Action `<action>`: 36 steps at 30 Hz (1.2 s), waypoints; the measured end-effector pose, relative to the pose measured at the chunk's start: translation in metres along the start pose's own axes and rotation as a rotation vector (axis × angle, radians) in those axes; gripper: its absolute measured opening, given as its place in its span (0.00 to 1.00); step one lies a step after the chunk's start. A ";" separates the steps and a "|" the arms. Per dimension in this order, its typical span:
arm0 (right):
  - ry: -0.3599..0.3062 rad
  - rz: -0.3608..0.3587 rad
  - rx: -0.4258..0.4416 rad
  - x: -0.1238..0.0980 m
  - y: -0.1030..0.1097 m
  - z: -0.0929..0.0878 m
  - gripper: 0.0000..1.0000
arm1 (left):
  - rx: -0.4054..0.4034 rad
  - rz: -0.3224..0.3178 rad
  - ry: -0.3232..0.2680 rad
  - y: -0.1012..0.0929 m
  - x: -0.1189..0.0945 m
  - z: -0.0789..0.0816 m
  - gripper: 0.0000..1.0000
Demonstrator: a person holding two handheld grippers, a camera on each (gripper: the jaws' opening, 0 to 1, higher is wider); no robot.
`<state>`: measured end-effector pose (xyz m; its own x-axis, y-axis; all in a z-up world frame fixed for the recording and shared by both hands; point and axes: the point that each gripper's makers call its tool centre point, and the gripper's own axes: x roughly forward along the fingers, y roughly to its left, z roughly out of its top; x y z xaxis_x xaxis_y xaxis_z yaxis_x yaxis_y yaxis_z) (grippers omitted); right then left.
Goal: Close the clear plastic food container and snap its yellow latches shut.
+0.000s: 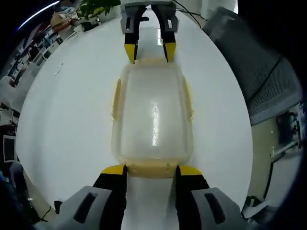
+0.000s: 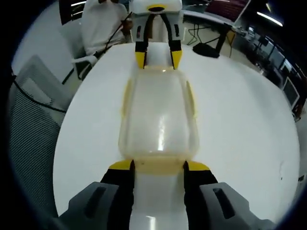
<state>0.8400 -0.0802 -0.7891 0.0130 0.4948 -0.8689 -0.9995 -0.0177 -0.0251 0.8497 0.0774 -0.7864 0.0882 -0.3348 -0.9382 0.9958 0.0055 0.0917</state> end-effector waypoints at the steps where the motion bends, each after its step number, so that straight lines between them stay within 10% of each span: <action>1: 0.001 0.001 0.000 0.000 0.001 0.000 0.38 | 0.004 -0.003 0.001 0.000 0.000 0.000 0.34; 36: -0.052 0.007 -0.019 -0.024 0.016 0.012 0.34 | 0.002 -0.004 0.025 -0.018 -0.021 0.006 0.32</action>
<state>0.8233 -0.0822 -0.7630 0.0042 0.5392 -0.8422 -0.9989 -0.0379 -0.0293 0.8300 0.0789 -0.7663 0.0846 -0.3112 -0.9466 0.9961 0.0024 0.0882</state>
